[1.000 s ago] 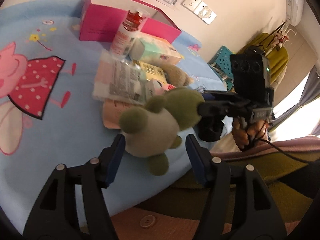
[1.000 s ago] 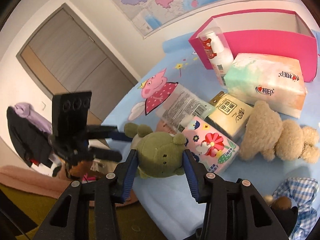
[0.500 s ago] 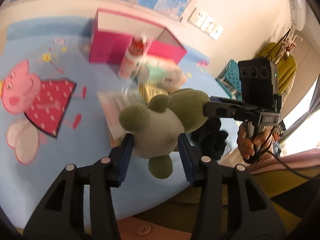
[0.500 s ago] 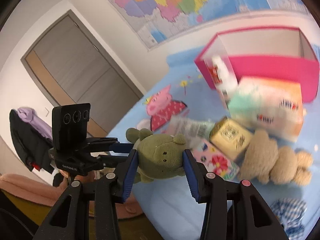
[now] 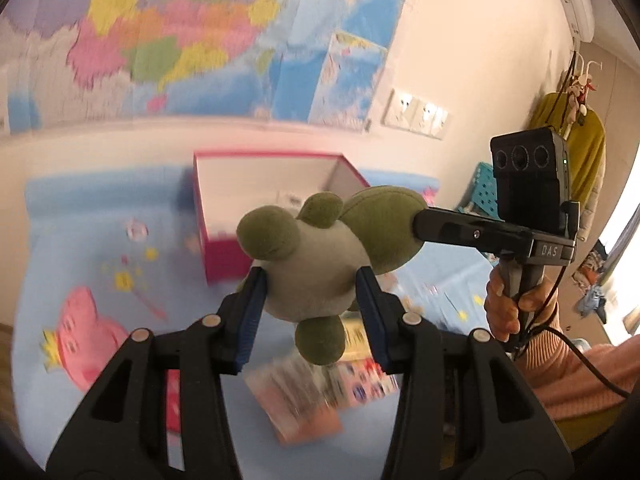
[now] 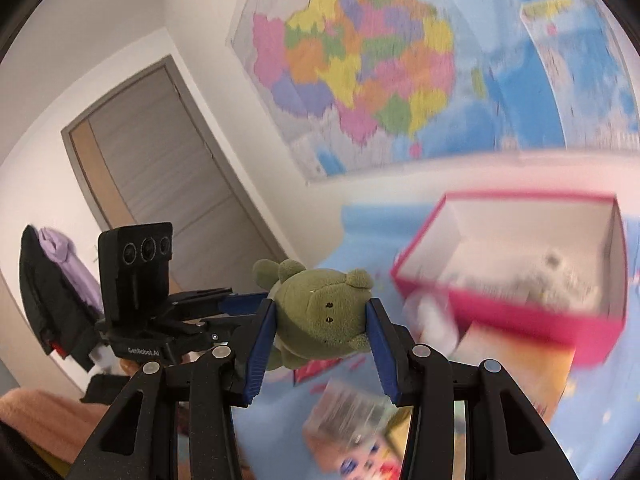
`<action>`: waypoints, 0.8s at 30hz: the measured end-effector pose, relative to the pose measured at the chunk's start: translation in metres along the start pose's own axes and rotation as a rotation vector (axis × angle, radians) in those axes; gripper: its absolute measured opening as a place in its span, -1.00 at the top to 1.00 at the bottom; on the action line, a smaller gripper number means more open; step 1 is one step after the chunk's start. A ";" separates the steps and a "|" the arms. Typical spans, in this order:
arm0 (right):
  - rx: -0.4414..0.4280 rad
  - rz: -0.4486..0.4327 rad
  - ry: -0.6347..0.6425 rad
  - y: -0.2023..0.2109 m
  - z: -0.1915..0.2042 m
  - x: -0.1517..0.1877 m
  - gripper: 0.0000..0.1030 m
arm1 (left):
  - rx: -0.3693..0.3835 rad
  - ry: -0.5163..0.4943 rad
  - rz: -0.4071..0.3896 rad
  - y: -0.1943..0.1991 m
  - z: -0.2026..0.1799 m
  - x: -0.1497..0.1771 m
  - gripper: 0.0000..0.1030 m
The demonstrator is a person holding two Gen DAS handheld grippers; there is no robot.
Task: Organize soft objects
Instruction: 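Lift the frog plush with the right tool and release it into the pink box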
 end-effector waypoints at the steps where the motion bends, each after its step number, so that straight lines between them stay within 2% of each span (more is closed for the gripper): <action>1: 0.004 -0.015 -0.003 -0.001 -0.006 -0.009 0.11 | -0.010 -0.002 -0.006 -0.005 0.002 -0.010 0.06; 5: 0.011 -0.041 -0.036 -0.012 -0.034 -0.036 0.11 | -0.049 -0.020 -0.006 -0.029 0.008 -0.043 0.06; 11: 0.029 -0.046 -0.108 -0.034 -0.082 -0.061 0.11 | -0.062 0.003 0.032 -0.073 0.025 -0.075 0.06; 24: 0.106 0.021 -0.274 -0.094 -0.169 -0.068 0.11 | -0.114 0.081 0.140 -0.167 0.071 -0.102 0.06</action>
Point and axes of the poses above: each gripper's, at about its wrist camera, not at the fingertips, and y roughly against the way its jaws point, z to its left, x to its underside, the point moved 1 cm from there along -y, roughly the way its jaws point, and after that the axes turned 3 degrees about y, right-handed, at the moved point
